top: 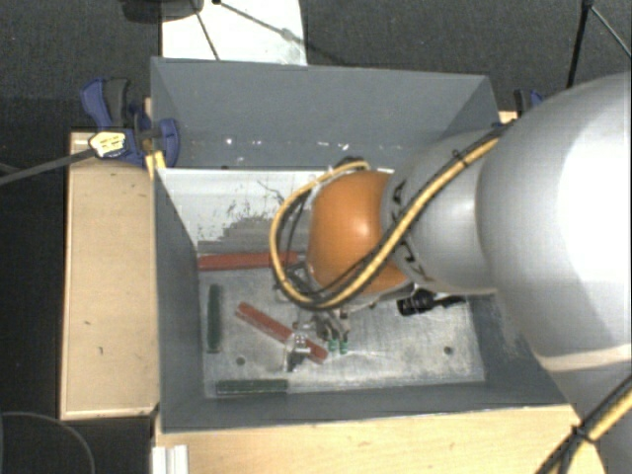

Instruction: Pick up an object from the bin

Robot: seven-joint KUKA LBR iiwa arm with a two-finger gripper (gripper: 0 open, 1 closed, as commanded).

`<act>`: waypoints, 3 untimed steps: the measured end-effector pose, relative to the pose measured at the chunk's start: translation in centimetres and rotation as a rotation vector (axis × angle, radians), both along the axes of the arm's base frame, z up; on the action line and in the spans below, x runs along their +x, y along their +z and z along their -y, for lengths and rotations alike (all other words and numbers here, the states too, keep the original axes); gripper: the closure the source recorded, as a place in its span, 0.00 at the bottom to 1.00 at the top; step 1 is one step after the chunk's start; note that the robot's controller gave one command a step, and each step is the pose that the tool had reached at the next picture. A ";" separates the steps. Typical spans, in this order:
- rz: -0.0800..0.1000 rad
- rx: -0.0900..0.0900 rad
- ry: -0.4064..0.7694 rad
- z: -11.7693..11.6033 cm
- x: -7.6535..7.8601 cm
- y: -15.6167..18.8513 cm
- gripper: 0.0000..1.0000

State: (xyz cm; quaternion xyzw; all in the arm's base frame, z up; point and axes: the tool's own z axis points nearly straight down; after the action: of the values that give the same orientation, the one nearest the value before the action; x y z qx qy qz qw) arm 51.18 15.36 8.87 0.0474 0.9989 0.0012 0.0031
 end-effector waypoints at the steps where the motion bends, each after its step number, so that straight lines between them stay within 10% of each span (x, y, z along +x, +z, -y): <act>1: 0.000 0.001 0.005 -0.8 -0.1 -1.0 0.00; 2: -0.005 -0.001 -0.118 -1.8 -0.2 0.5 0.00; 3: -0.003 0.000 -0.088 -2.7 -0.4 -1.6 1.00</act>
Offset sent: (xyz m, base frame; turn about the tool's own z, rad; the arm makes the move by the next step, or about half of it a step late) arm -0.0023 0.0229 0.0113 0.1312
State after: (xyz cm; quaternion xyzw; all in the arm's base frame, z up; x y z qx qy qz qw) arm 50.74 18.08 7.32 0.0911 0.9958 0.0009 0.0019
